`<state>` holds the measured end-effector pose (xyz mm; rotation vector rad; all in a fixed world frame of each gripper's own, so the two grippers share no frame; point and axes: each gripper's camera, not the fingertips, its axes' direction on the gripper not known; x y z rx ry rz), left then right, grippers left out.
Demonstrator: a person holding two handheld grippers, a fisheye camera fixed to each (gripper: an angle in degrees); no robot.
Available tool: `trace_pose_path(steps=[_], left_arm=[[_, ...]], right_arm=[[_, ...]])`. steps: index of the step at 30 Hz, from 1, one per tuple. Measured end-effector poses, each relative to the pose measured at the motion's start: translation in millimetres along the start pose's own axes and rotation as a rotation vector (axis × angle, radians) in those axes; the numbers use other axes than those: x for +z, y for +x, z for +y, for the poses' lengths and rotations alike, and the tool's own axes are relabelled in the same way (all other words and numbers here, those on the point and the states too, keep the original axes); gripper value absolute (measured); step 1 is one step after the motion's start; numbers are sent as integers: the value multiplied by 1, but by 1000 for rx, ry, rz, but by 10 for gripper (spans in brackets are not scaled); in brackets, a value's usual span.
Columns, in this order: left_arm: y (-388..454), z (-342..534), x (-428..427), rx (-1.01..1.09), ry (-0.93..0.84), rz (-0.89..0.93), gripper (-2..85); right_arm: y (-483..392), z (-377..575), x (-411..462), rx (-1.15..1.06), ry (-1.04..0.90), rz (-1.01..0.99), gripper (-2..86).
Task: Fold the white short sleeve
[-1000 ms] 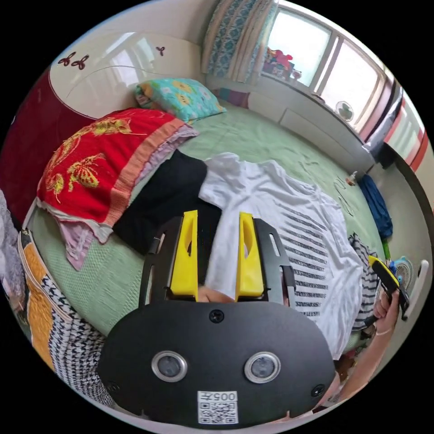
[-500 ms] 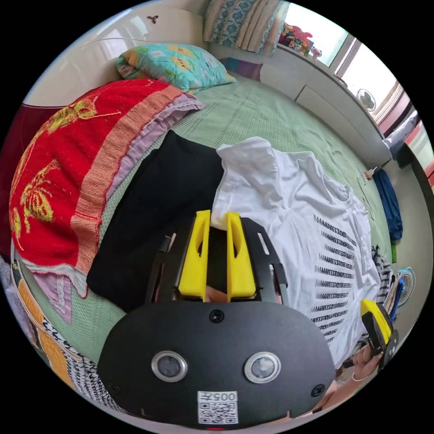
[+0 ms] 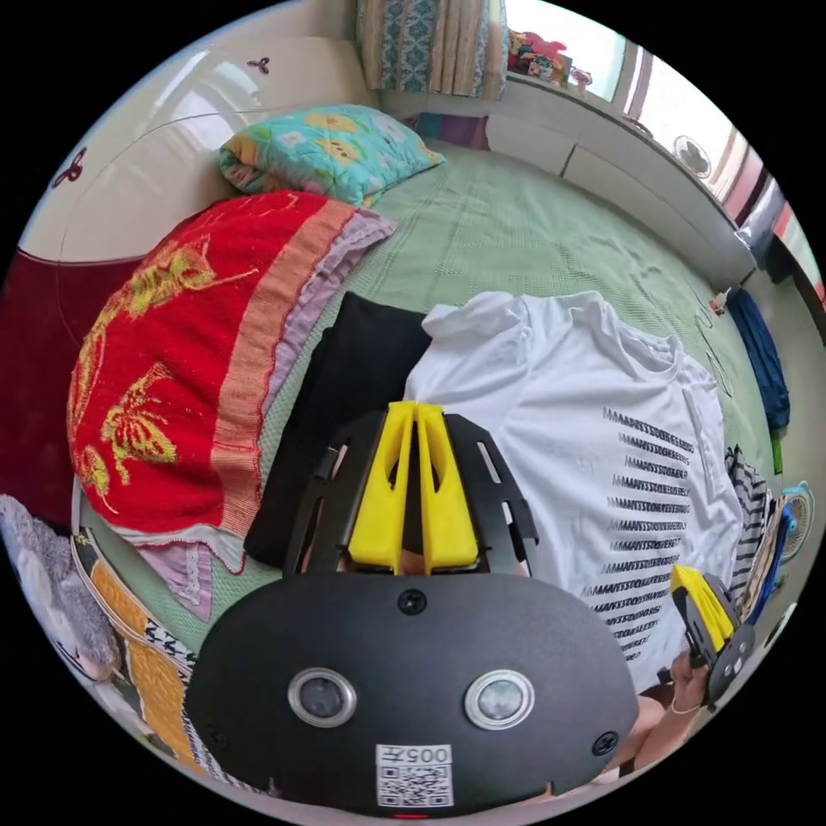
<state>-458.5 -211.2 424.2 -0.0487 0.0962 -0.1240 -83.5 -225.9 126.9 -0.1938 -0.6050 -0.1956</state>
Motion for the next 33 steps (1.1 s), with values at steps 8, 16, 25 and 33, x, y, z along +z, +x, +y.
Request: trace_pose_path(steps=[8,16,25,33], left_arm=[[143,47,-36,515,200,-116,10],[124,71,32,458,-19,27,80],[9,155,5,56,149,287,161],[-31,167,31,-114,170,350,138]], right_arm=[[5,-11,17,2,-23,7,-9],[17,-23,34,0,-54,14,-4],[38,-94,10,-167,142,-277,66],[-74,-250,105,-484,-54,-243,94]])
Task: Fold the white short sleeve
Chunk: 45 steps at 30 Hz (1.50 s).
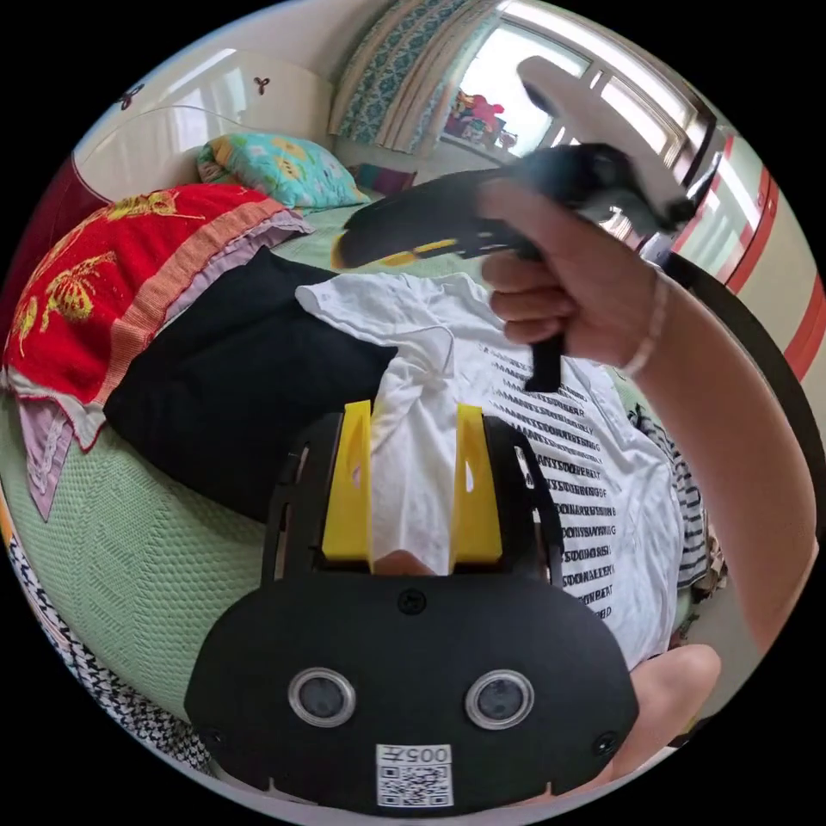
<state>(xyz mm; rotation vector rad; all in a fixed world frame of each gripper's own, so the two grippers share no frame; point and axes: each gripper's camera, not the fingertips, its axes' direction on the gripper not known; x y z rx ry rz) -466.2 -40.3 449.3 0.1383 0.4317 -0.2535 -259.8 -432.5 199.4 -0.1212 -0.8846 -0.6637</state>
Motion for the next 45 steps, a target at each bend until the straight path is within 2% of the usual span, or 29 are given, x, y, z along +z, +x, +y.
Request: trace_pose_path(steps=[2,7,10,14,19,24,26,29,31,35,37,39,40,42,45], left_arm=[[-11,0,-3,-3,-3,-13,133],[-29,6,-3,31,-28,-27,126],[-39,13,-4,37,-23,-47,117],[-55,22,-13,10,11,-39,97],[-73,26,-17,-28,8,-29,96],[-78,32,-36,-33,23,-43,99],[-72,34,-55,-11,70,-19,100],[-52,25,-66,96,120,58,111],[-34,13,-53,174,73,99,129],[-5,-6,5,258,-126,-51,173],[-10,-8,19,237,-177,-66,172],[-21,-6,17,190,-149,-121,155],[-30,-5,13,152,-128,-161,106],[-46,-3,4,126,-119,-140,56],[-75,-1,-12,52,-78,-100,30]], right_arm=[[4,-21,25,23,-48,80,85],[19,-49,60,63,-69,34,52],[38,-50,38,110,12,31,-3],[93,-31,-30,179,187,-77,-16],[177,10,-60,334,216,-62,-16],[247,52,-27,575,3,36,27],[256,60,-31,603,10,86,49],[255,58,-49,551,91,16,66],[249,49,-54,497,112,-42,77],[244,19,-41,467,65,-30,91],[250,11,-28,503,29,-18,89],[256,7,-10,539,-36,37,64],[257,7,-10,544,-33,52,55],[262,11,-21,551,42,29,5],[275,24,-40,573,120,-68,-5]])
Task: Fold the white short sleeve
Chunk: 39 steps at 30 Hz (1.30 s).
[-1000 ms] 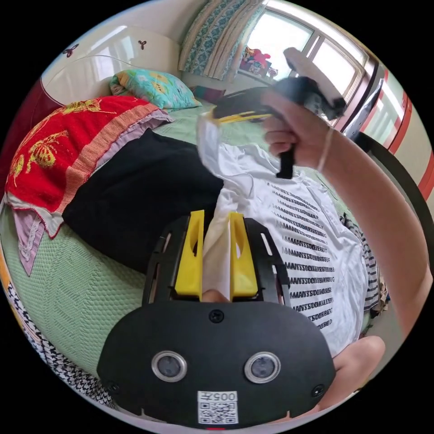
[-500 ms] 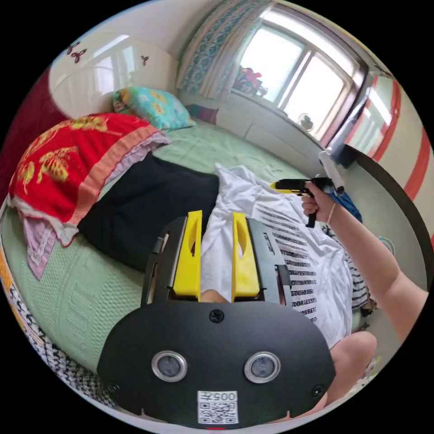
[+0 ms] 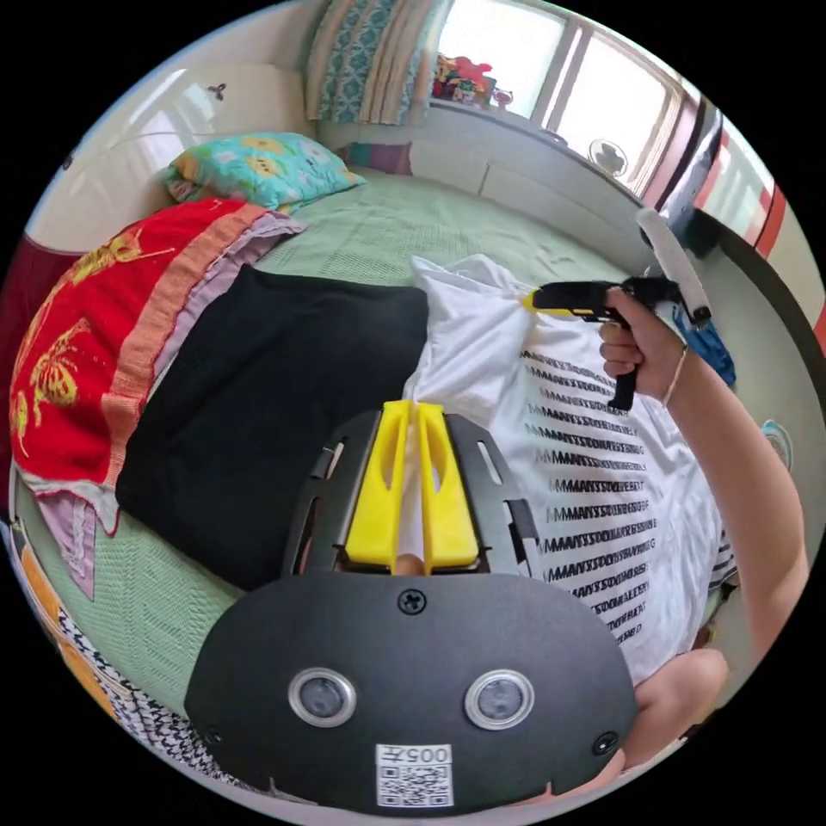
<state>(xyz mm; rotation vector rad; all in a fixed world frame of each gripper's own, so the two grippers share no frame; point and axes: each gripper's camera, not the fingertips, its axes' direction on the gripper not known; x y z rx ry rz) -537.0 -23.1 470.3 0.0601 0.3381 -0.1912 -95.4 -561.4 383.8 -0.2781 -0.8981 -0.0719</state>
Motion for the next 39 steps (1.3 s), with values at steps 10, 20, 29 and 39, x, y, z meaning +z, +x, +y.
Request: trace_pose_path(steps=[10,20,29,39], left_arm=[[-25,28,-54,-1,143,146,80],[-24,14,-15,-11,15,124,75],[-49,19,-38,-91,36,109,38],[-59,22,-54,-135,-4,123,41]], right_arm=[[-4,1,-53,-38,-21,-7,67],[-131,-31,37,-247,-154,165,81],[-124,-39,33,-78,-73,68,-15],[-106,20,-51,-115,-66,-254,60]])
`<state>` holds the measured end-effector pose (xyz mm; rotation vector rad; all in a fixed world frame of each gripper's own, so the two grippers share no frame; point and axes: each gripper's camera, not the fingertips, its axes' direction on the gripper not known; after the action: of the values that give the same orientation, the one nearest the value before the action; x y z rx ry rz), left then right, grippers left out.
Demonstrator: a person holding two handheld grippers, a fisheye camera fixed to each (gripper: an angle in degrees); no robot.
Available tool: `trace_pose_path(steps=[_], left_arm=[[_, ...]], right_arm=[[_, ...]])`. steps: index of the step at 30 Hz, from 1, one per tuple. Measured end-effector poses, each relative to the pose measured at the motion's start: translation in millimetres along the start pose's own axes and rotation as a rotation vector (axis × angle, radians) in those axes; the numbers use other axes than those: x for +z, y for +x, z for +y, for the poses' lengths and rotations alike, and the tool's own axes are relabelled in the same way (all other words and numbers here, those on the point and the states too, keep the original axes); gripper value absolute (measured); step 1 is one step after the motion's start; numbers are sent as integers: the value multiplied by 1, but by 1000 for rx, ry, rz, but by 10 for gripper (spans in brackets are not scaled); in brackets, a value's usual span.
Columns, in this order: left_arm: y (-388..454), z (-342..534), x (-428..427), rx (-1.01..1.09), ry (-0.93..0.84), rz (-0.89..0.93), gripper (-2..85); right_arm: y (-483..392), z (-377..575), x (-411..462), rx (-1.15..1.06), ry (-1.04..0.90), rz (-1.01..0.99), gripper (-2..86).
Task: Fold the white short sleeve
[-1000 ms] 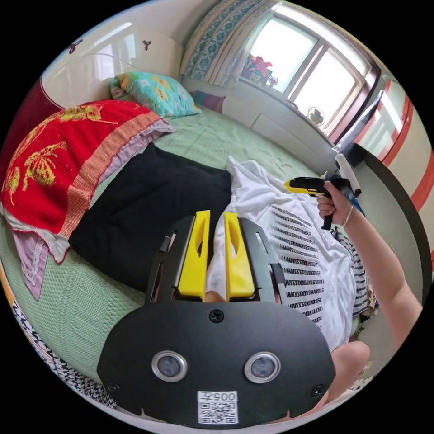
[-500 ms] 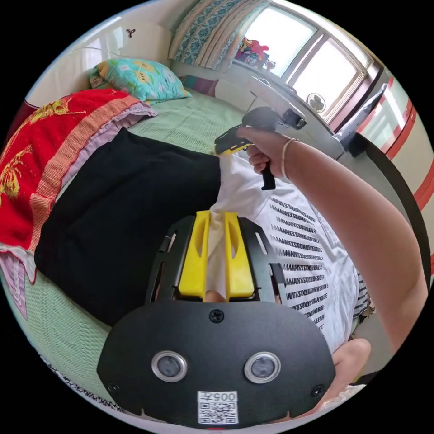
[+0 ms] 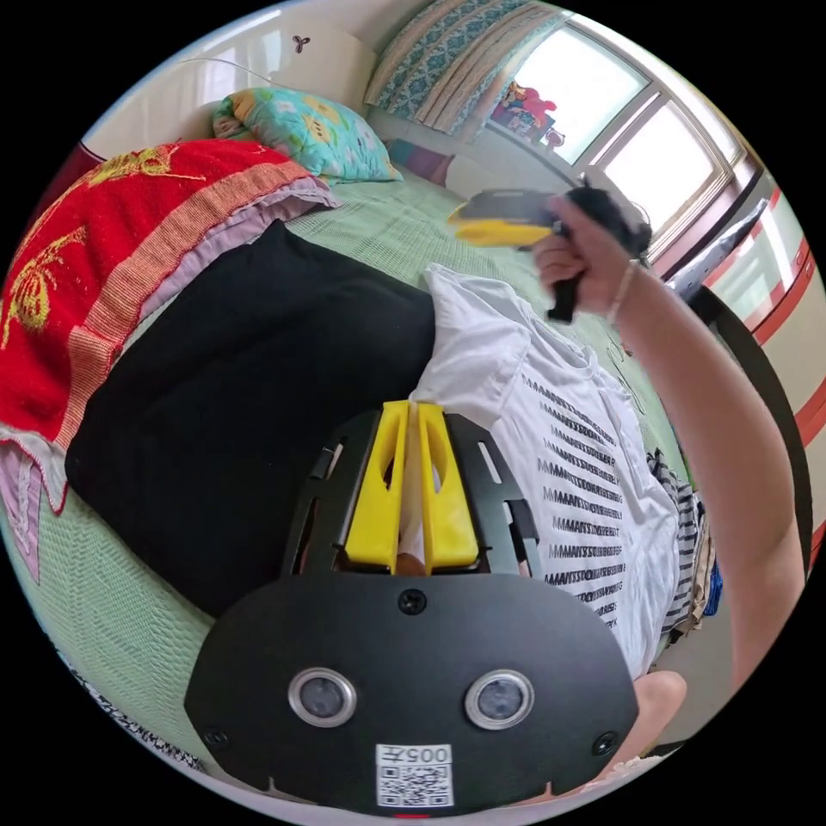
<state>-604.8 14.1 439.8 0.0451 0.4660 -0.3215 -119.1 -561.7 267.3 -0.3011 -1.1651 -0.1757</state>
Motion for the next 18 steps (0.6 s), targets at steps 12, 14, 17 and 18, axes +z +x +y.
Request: trace_pose_path(steps=[12,14,17,18], left_arm=[[24,124,-173,203,-47,-53,113],[29,168,-188,226,-90,-66,134],[32,215,-194,208,-115,-71,171],[32,222,-194,200,-122,-67,177]], right_arm=[[-73,425,-228,-145,193,582,89],[-72,491,-241,-50,195,595,87],[-67,581,-236,75,148,646,90],[-63,609,-225,111,112,675,93]])
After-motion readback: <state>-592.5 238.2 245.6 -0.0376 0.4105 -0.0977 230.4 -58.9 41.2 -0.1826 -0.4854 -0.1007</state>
